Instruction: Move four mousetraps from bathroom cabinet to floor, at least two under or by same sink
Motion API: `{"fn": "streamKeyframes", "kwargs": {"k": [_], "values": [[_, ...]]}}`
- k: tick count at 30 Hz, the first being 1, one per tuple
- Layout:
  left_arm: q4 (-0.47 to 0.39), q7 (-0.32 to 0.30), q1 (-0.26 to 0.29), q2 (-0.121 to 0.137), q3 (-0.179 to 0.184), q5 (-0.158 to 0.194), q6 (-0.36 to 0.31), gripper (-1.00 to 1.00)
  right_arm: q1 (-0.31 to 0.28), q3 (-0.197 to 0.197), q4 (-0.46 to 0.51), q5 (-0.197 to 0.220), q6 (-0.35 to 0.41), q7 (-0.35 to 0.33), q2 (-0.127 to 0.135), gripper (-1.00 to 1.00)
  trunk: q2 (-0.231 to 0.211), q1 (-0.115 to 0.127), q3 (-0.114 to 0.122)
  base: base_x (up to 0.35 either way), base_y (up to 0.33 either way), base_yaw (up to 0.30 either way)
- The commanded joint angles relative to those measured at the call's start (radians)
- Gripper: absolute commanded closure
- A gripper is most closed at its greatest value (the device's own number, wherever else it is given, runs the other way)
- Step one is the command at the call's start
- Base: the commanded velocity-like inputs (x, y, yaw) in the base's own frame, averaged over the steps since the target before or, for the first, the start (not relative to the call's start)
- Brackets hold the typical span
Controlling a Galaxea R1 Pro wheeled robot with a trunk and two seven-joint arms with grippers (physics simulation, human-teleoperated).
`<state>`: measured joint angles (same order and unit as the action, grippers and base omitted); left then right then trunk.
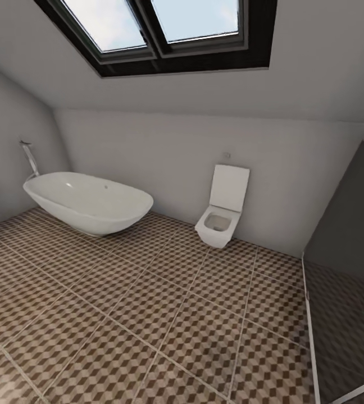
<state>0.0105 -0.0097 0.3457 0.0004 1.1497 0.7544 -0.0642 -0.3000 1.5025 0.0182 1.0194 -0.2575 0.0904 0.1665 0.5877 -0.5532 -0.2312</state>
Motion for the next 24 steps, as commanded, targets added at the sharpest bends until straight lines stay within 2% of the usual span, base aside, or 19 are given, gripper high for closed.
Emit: {"fn": "streamKeyframes", "kwargs": {"k": [1,24], "values": [[0.000,-0.001,0.001,-0.001,0.008,0.006,-0.003,1.00,0.002,0.009,0.002,0.008,-0.002,0.002,0.001,1.00,0.001,0.000,-0.001,0.000,0.000,0.288],[0.000,0.001,0.001,0.001,0.007,0.006,-0.003,1.00,0.009,0.008,0.001,0.008,-0.003,0.003,0.001,1.00,0.001,0.000,-0.001,0.000,0.000,0.289]]}}
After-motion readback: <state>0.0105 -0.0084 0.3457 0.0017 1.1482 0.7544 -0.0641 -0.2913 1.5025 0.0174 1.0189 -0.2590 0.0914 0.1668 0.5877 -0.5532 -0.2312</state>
